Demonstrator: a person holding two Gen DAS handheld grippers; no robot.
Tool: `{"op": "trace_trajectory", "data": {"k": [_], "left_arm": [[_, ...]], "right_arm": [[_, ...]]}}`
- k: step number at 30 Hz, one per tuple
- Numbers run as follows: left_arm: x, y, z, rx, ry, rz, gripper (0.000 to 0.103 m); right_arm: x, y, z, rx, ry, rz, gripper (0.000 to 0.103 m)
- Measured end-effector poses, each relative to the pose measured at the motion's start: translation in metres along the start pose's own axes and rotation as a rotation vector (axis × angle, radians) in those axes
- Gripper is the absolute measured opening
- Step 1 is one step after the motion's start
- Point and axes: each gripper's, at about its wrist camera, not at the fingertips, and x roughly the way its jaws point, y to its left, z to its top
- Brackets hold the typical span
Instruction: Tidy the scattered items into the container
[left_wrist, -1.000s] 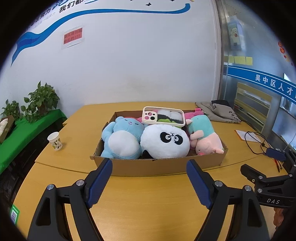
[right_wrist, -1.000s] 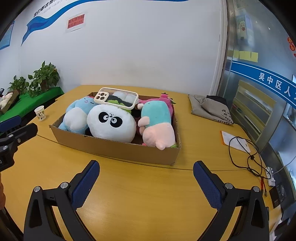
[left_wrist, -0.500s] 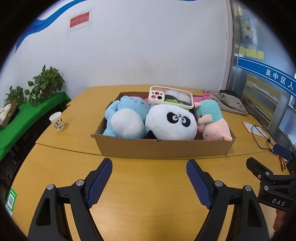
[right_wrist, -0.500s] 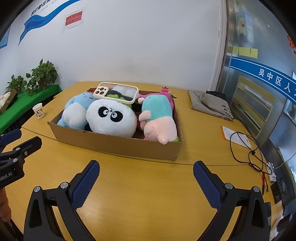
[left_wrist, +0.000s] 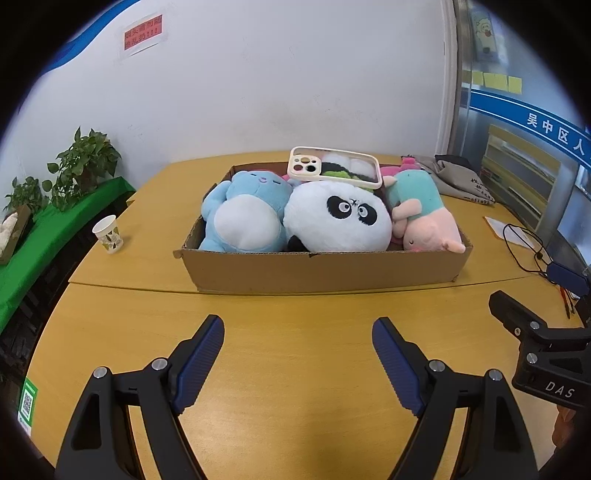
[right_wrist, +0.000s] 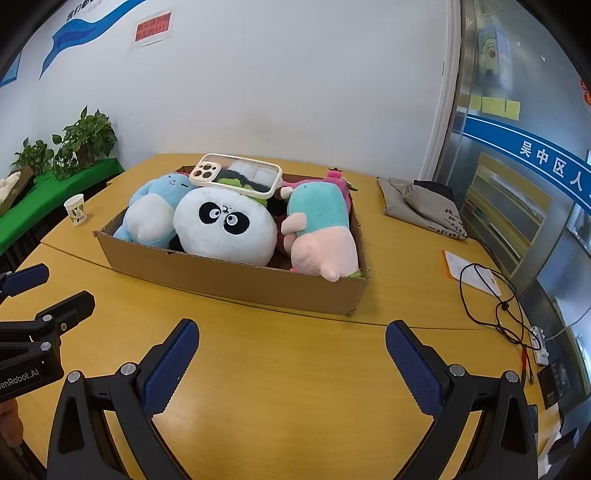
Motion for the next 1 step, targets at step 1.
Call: {"op": "trace_trajectory", "data": {"k": [1], "left_arm": [[0.0001, 0.0009, -0.0003, 0.002, 0.001, -0.002, 0.083]], "right_arm": [[0.0011, -0.0001, -0.0006, 0.000, 0.003, -0.003, 0.102]]}}
